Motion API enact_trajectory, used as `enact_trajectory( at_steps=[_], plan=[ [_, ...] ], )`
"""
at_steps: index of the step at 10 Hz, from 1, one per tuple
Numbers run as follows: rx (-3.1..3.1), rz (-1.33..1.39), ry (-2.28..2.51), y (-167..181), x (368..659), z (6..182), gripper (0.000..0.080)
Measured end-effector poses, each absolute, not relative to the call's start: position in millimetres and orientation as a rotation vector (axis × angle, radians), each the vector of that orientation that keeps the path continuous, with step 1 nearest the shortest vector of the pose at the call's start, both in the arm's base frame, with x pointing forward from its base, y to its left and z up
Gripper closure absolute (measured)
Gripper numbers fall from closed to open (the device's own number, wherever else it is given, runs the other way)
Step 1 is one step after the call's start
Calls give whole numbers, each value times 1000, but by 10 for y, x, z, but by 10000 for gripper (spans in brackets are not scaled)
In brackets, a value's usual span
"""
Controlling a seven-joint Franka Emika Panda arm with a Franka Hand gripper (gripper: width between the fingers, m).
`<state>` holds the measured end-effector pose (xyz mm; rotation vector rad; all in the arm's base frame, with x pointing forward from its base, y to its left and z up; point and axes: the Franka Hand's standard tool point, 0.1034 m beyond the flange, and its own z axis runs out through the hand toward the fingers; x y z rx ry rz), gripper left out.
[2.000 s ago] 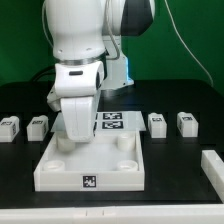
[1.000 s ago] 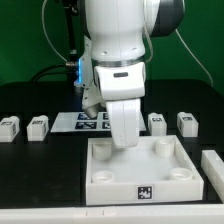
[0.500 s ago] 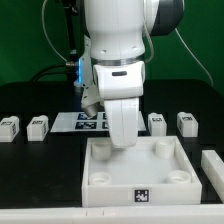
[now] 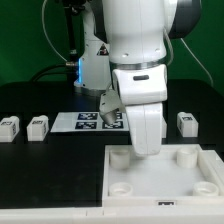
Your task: Assemble one leg
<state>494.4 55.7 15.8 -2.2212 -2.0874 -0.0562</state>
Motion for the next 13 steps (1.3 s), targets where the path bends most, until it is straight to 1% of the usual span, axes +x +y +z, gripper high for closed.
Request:
enact_trajectory(
  at_steps=[2, 4, 8, 9, 10, 11, 12, 13],
  plan=[
    [-2206, -52, -2113, 572, 5004, 157, 738],
    [-2191, -11, -2129, 583, 5007, 154, 738],
    [-2172, -19, -2145, 552, 4997, 150, 737],
    [-2173, -18, -2144, 549, 4996, 149, 569],
    [-2173, -18, -2144, 547, 4996, 148, 433],
    [-2173, -18, -2144, 545, 4996, 148, 433],
    [-2174, -17, -2144, 543, 4996, 147, 252],
    [-2174, -17, -2143, 542, 4996, 147, 181]
  ],
)
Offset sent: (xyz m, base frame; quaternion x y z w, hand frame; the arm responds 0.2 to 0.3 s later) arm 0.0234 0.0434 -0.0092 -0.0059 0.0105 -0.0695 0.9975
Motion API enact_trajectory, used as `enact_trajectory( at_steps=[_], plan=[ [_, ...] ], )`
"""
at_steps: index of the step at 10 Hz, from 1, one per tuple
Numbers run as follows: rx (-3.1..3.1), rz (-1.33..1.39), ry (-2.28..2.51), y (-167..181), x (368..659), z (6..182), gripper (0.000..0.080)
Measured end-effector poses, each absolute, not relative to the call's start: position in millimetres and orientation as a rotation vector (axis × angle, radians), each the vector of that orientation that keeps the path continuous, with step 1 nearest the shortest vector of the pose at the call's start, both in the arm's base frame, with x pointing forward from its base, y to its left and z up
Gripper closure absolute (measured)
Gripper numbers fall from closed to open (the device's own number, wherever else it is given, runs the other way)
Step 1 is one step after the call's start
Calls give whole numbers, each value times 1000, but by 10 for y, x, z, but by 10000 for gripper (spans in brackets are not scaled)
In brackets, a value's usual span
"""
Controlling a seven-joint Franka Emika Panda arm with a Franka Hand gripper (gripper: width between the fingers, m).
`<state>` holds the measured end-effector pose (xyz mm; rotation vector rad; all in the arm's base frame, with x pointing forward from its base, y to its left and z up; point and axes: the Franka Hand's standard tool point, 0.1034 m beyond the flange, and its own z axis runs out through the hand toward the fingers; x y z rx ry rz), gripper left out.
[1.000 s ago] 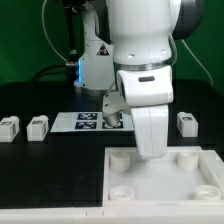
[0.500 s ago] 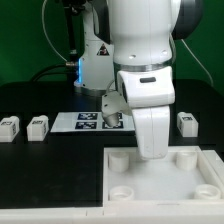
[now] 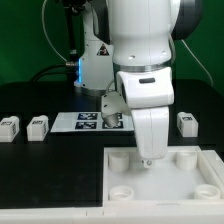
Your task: Assemble one leg
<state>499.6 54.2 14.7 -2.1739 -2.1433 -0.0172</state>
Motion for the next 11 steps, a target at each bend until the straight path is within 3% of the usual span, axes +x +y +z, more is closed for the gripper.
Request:
enact_trajectory(
  at_steps=[5, 9, 11],
  plan=[
    [-2176, -17, -2142, 536, 4997, 149, 150],
    [-2390, -27, -1981, 596, 4972, 610, 150],
    [-2492, -20, -1844, 623, 4925, 599, 150]
  ],
)
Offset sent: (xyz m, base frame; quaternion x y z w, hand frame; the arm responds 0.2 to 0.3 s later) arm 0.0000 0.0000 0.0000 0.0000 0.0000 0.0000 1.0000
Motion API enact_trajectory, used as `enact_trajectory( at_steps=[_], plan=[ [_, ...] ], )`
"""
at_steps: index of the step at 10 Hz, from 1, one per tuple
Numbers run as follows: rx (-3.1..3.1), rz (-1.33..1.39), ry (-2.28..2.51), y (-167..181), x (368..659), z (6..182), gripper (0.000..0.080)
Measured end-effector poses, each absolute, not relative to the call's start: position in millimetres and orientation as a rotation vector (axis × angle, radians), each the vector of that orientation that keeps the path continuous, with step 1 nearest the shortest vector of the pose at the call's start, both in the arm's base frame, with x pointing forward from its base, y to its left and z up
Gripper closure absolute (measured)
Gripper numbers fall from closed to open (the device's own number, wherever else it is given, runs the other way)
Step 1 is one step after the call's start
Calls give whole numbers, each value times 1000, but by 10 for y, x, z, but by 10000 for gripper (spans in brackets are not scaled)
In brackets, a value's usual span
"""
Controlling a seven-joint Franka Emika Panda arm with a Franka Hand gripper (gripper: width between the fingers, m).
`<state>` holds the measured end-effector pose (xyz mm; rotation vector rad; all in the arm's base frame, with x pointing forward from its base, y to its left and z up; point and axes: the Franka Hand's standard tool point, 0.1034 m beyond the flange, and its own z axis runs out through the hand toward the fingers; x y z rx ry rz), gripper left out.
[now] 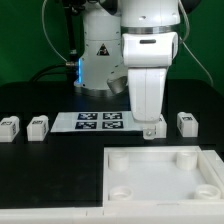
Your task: Assemble one leg
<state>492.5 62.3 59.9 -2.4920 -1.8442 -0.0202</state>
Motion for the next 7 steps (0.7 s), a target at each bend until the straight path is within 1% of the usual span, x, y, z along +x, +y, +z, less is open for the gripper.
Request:
enact_trajectory(
  at_steps=[2, 3, 4, 5, 6, 7],
  plan=[
    [-2629, -14, -1639, 626, 4922, 594, 150],
    [-2746, -8, -1429, 658, 4898, 589, 150],
    [-2872, 27, -1138, 835, 4730, 554, 150],
    [-2927, 52, -987, 1017, 4644, 560, 150],
    [-2996, 54, -729, 1168, 4616, 568, 150],
    [-3018, 57, -585, 1233, 4590, 560, 150]
  ],
)
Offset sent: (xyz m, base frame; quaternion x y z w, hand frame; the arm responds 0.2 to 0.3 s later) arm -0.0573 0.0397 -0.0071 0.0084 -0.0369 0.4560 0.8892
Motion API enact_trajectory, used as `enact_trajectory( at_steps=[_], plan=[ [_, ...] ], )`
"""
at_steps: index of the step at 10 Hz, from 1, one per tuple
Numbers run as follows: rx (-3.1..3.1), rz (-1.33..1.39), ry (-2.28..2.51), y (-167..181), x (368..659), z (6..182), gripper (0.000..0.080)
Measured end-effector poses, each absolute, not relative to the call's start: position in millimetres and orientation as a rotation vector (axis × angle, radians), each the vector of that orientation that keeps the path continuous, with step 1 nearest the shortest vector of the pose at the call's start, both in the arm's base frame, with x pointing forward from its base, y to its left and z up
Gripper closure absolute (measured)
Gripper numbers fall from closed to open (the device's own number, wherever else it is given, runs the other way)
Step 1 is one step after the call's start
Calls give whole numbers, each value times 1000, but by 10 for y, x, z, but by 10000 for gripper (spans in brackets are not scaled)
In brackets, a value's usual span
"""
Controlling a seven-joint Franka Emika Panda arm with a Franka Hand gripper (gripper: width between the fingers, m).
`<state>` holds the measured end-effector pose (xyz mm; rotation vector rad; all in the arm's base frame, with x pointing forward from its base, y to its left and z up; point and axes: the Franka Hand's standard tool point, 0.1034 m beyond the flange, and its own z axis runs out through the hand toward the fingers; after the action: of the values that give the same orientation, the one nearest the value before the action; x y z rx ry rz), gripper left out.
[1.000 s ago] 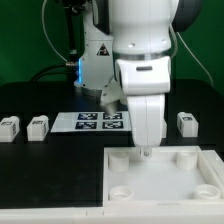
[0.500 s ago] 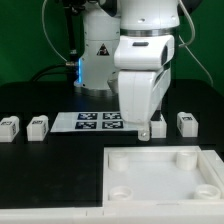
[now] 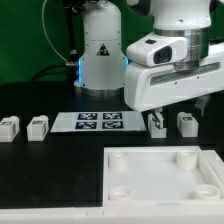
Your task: Assemble one leg
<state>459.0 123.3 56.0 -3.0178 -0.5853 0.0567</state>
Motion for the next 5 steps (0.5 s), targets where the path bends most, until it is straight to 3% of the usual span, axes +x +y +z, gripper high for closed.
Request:
enact_trajectory(
  at_steps=[3, 5],
  plan=[
    [-3051, 70, -120, 1305, 4552, 545, 150],
    [-3049, 107, 75, 1624, 4231, 448, 150]
  ],
)
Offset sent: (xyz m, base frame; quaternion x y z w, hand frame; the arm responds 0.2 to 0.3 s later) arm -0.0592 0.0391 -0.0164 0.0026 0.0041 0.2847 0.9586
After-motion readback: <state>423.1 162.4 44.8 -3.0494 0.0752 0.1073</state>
